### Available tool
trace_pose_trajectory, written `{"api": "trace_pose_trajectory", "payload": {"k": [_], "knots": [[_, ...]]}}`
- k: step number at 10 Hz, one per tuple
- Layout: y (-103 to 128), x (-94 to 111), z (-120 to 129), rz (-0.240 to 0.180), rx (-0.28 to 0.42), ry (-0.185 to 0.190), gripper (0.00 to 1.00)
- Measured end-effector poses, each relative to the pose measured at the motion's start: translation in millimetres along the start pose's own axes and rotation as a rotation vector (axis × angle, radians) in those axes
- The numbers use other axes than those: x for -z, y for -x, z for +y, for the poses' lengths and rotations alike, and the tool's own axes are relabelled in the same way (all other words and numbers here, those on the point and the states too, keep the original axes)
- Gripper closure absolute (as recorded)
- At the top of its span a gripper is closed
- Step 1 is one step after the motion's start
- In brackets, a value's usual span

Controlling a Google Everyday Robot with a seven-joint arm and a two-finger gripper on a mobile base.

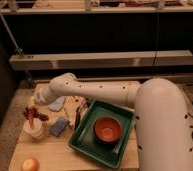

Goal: Place pepper in paper cup

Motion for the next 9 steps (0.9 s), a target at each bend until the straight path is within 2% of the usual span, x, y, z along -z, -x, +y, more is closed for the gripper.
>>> {"api": "trace_pose_trajectory", "payload": {"k": [4,6,8,9], "knots": [[2.4,1.4,-3.5,0.009,0.035,0.008,0.44],[4.7,1.8,-3.5,0.016,0.041,0.000,0.23],[6.2,4.0,-1.9,0.018,0.044,-0.028,0.20],[6.7,3.6,-2.4,0.016,0.045,-0.030,0.20]]}}
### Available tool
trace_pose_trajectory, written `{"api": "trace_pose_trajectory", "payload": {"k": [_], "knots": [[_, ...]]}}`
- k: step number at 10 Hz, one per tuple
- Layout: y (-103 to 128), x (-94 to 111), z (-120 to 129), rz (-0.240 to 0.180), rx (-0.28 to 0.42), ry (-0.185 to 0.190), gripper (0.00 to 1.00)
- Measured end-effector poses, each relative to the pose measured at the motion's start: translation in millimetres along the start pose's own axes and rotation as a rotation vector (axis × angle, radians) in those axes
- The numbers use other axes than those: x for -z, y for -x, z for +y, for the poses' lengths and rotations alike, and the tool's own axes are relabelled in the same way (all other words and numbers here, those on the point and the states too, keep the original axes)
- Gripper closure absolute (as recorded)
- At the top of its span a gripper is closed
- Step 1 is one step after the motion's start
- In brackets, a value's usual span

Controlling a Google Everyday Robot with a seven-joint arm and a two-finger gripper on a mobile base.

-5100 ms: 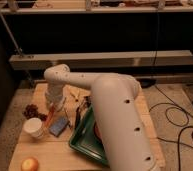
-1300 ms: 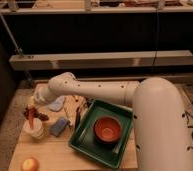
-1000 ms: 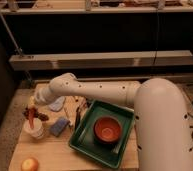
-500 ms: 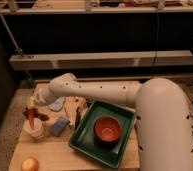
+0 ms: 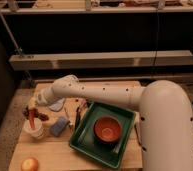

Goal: Place pepper in paper cup

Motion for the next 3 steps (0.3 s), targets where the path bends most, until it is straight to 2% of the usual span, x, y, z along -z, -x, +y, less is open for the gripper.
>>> {"api": "trace_pose_trajectory", "payload": {"k": [3], "knots": [[0.1,-0.1,-0.1,-0.001,0.000,0.000,0.20]]}}
